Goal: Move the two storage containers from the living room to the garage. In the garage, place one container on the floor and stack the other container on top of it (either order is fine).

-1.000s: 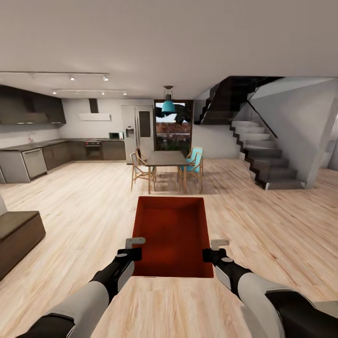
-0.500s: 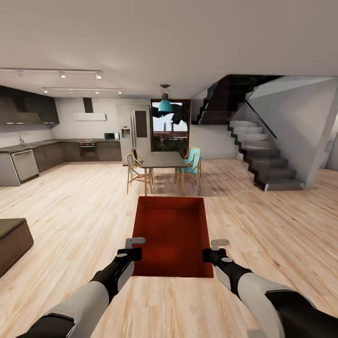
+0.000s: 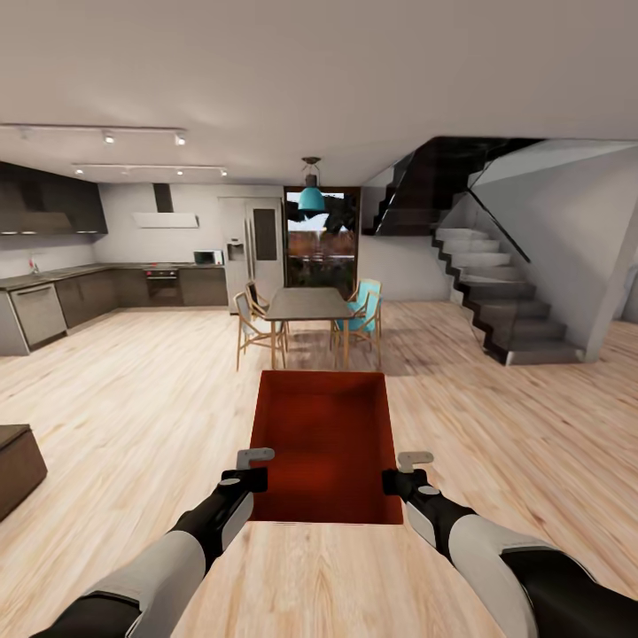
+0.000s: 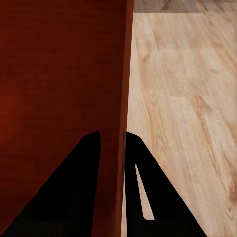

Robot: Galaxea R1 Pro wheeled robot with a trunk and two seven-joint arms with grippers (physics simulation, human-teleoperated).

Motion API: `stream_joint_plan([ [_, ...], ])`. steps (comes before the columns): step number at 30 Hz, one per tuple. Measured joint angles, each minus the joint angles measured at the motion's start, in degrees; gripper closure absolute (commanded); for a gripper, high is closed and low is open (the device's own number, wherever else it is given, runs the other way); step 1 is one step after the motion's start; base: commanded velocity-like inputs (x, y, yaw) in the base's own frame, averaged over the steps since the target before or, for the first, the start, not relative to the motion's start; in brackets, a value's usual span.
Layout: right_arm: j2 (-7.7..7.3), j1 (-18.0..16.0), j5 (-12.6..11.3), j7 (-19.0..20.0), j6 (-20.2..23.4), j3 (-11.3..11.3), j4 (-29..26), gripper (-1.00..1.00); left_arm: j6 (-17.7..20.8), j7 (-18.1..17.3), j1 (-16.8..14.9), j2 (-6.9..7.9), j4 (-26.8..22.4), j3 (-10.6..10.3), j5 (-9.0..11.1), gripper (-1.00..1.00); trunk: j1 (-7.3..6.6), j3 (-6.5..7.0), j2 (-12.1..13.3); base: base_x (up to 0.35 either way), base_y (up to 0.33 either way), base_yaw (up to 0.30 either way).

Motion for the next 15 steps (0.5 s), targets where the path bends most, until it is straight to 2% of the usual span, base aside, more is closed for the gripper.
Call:
stream_joint_plan([
  [15, 0.01, -0.04, 0.1, -0.03, -0.01, -0.01, 0.0, 1.0, -0.12, -0.01, -0.01, -0.01, 0.04, 0.04, 0.02, 1.0, 0.0, 0.0, 0.0, 0.322, 0.0, 0.0],
])
